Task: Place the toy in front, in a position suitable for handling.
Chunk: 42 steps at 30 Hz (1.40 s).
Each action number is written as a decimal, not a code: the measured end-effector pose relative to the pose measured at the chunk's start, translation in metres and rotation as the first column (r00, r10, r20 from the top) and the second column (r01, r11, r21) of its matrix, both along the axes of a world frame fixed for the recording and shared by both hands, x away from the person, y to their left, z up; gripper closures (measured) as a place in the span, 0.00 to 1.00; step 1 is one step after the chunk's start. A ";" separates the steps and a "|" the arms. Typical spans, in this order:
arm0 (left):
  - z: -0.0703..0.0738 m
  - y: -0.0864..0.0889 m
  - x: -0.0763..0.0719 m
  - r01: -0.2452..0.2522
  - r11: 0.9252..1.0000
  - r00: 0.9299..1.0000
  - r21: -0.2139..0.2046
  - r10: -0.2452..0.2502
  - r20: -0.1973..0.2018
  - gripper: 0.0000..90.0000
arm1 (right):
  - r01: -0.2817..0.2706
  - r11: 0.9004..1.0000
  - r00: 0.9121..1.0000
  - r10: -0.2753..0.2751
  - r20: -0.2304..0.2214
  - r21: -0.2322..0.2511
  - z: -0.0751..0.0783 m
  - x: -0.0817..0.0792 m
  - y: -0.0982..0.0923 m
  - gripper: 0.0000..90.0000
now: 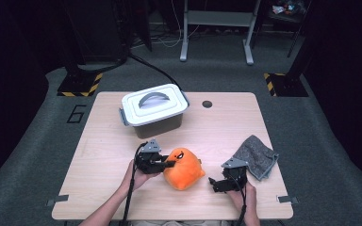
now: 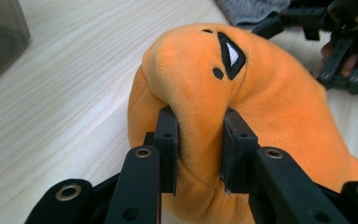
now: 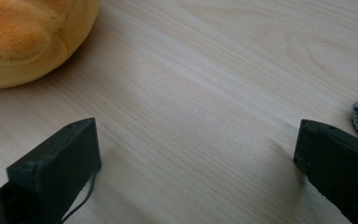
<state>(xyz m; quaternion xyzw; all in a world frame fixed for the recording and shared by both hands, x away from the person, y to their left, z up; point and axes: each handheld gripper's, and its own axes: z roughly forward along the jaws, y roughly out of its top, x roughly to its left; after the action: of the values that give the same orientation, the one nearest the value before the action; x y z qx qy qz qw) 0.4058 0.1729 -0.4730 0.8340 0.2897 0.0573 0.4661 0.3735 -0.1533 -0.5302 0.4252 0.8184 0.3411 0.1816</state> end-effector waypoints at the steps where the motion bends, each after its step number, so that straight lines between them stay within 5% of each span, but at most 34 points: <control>1: 0.000 0.000 -0.001 -0.005 1.000 1.000 -0.007 0.005 0.002 0.80 | 0.000 1.000 1.000 0.000 -0.001 -0.001 0.000 0.000 0.000 0.00; 11: 0.005 -0.005 -0.009 -0.070 0.994 0.997 -0.080 0.072 0.016 0.80 | 0.018 1.000 1.000 -0.018 0.014 -0.014 0.000 -0.001 -0.001 0.00; 22: 0.014 -0.024 -0.005 -0.129 0.976 0.991 -0.177 0.132 0.007 0.80 | 0.020 1.000 1.000 -0.020 0.013 -0.017 0.001 -0.001 -0.001 0.00; 26: 0.016 -0.030 -0.004 -0.123 0.975 0.992 -0.184 0.126 0.007 0.80 | 0.020 1.000 1.000 -0.020 0.013 -0.013 0.000 -0.001 -0.001 0.00; 42: 0.008 -0.039 0.002 -0.195 0.953 0.981 -0.232 0.192 -0.036 0.79 | 0.015 1.000 1.000 -0.015 0.008 -0.015 0.001 -0.001 -0.001 0.00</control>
<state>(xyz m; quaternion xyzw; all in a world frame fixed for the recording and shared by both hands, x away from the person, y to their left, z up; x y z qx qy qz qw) 0.4078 0.1342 -0.4654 0.7410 0.3777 0.0625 0.5517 0.3725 -0.1546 -0.5295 0.4287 0.8170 0.3351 0.1907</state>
